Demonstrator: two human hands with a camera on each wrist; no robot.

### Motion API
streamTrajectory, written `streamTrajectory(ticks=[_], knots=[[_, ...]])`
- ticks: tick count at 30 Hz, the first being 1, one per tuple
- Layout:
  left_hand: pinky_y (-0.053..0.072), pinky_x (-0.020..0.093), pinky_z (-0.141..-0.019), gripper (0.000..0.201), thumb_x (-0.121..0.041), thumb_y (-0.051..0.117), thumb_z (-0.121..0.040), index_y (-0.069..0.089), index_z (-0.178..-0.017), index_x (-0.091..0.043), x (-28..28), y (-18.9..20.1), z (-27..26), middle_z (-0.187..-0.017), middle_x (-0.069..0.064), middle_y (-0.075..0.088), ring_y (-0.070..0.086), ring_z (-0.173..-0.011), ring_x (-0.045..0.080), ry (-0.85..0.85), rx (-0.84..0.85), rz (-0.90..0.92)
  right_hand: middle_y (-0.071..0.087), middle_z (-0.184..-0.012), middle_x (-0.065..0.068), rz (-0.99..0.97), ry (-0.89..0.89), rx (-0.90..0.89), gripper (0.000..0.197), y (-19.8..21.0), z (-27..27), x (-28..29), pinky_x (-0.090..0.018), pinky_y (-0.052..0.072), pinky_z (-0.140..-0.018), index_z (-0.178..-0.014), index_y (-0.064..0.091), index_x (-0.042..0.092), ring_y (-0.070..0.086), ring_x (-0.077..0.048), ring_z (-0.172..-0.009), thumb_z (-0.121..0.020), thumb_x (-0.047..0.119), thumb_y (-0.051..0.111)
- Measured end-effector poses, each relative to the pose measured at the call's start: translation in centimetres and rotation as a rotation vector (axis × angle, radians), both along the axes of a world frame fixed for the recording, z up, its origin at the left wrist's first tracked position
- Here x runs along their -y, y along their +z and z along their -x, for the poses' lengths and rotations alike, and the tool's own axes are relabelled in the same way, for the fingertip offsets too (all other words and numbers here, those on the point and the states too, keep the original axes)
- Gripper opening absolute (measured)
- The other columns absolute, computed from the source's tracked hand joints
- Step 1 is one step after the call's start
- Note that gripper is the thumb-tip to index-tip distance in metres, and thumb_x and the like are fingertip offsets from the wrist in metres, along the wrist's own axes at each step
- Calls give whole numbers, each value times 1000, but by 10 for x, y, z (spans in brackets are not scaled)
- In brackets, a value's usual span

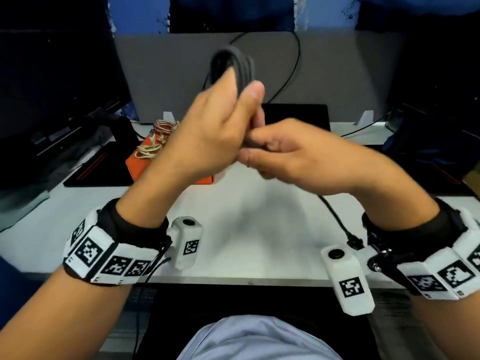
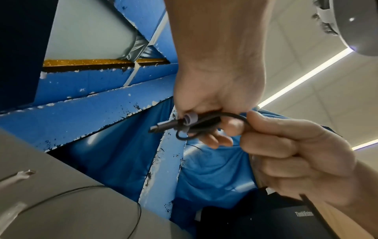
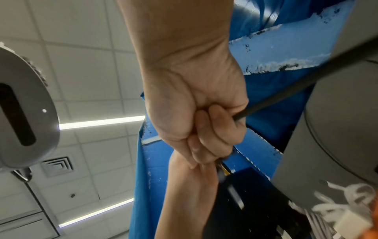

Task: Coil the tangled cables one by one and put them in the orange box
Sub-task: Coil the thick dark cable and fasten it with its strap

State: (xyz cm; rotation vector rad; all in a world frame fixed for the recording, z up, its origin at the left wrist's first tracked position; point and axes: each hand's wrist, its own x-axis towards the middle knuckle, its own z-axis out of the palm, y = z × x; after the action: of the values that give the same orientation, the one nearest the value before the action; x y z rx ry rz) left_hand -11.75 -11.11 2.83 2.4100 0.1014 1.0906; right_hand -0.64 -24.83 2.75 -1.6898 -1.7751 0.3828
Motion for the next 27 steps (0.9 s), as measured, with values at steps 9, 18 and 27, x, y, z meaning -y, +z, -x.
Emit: streamTrajectory(ticks=[9,18,27], knots=[[32,49,-60,51,-47,28,-109,52,-79,-14,2,7,12,-52,0,31,26,-54,27,-450,-309,450,64,-73,-23,-523,-236,-11,32,23,-15,17,-46,41,-58,-93,63,-2,52,-40,-64,-100,29,68],[48,26,-74,51,-41,21,-108,48,-68,-22,7,8,10,-45,-12,29,30,-41,11,-807,-216,831,57,-74,25,-487,-458,72,37,5,6,4,-25,41,-65,-118,50,28,58,1,-73,-109,55,26],[50,26,-80,56,-41,21,-108,56,-69,-19,13,5,7,-39,-10,29,45,-40,7,-1036,-223,1114,62,-71,-8,-557,-391,-39,60,2,5,-5,-43,48,-64,-86,61,6,62,-17,-65,-109,50,28]])
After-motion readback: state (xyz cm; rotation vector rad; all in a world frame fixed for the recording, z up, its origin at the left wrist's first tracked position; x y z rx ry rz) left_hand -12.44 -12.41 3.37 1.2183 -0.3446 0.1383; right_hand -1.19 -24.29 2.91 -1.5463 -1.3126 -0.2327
